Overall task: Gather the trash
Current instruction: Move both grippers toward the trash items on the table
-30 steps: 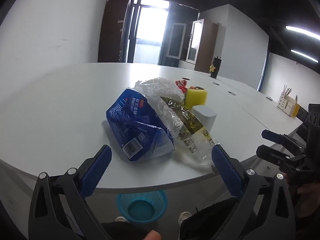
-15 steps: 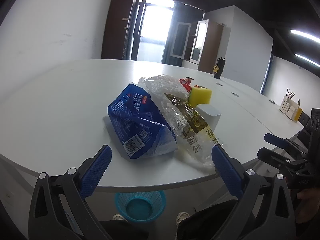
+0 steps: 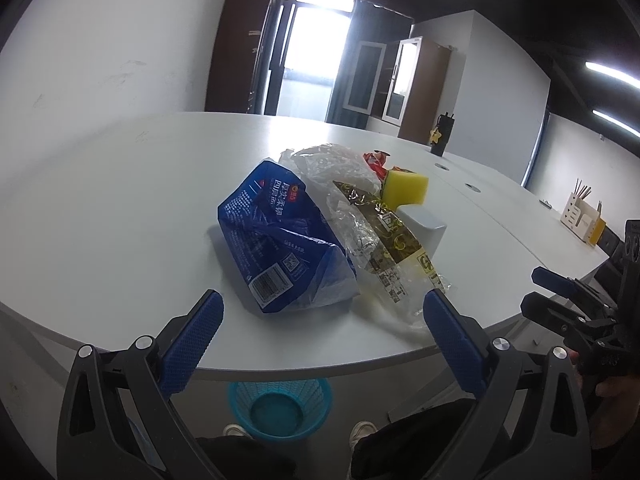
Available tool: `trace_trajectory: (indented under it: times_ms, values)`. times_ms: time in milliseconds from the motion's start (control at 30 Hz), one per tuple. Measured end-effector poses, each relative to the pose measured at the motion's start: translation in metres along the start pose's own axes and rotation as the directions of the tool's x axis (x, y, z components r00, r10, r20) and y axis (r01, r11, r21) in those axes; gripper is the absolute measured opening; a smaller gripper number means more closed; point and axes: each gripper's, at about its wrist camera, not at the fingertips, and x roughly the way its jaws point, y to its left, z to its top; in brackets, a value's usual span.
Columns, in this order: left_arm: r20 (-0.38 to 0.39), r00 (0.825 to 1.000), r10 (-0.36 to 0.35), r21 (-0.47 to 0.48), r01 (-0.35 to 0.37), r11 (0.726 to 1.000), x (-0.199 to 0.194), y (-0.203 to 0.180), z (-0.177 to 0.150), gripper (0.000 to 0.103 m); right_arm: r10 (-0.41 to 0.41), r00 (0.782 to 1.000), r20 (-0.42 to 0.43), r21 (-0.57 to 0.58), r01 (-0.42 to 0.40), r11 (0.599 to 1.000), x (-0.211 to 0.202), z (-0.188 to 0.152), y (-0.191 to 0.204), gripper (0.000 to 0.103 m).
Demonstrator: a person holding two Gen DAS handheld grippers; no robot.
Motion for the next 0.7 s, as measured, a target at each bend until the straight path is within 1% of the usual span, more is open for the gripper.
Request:
trace_trajectory:
  times_ms: [333, 533, 700]
  values:
    - [-0.005, 1.000, 0.001, -0.025, -0.001, 1.000, -0.001, 0.005, 0.000, 0.097, -0.014, 1.000, 0.002, 0.021, 0.014, 1.000, 0.001, 0.000, -0.007, 0.095]
    - [-0.004, 1.000, 0.003, -0.014, -0.003, 1.000, 0.000, 0.003, -0.001, 0.097, -0.022, 1.000, 0.001, 0.025, 0.022, 0.999, 0.001, 0.000, -0.009, 0.095]
    - [-0.021, 1.000, 0.009, -0.037, -0.010, 0.999, 0.006, 0.008, -0.003, 0.097, -0.025, 1.000, -0.005, 0.033, 0.025, 0.999, 0.005, -0.001, -0.012, 0.095]
